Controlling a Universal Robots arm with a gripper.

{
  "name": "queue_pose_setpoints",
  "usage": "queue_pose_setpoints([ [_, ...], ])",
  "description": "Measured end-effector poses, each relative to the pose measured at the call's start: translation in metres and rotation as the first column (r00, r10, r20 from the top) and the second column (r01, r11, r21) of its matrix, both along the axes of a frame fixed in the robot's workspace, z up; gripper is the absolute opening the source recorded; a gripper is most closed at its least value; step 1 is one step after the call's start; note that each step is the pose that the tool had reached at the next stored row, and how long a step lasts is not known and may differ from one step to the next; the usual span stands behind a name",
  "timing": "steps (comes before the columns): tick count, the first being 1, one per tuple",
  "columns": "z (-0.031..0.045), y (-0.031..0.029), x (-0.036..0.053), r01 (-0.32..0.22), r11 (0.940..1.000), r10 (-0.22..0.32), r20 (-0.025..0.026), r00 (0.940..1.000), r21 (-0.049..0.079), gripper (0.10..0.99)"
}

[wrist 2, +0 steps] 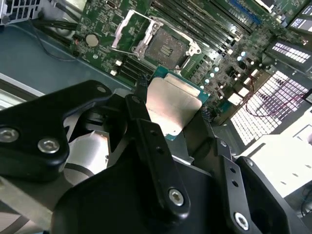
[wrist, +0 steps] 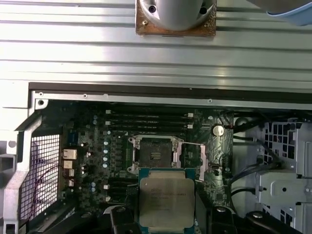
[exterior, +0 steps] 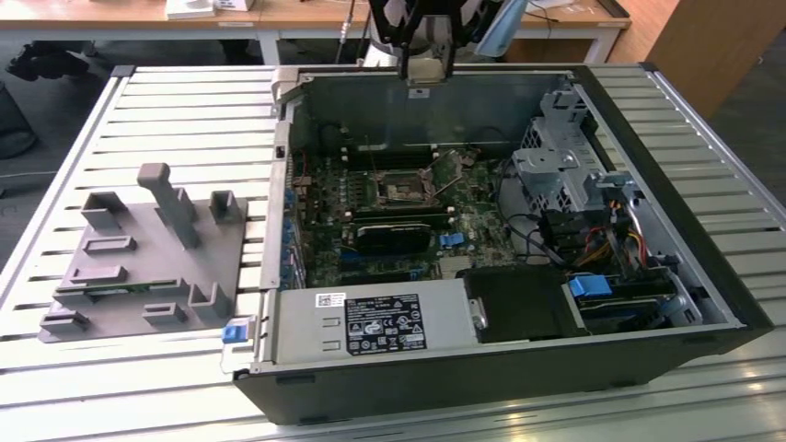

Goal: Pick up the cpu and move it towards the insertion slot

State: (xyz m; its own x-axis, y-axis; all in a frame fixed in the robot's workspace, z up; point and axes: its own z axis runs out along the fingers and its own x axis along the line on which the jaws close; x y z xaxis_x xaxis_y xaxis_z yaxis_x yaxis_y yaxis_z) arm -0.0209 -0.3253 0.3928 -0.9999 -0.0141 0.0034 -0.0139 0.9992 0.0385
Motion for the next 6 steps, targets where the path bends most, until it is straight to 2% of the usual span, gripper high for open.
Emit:
queue_pose_setpoints([
  [6, 0.0000, 0.0001, 0.0001, 0.000, 1.0000, 0.000, 0.0000, 1.0000, 0.000, 0.541],
])
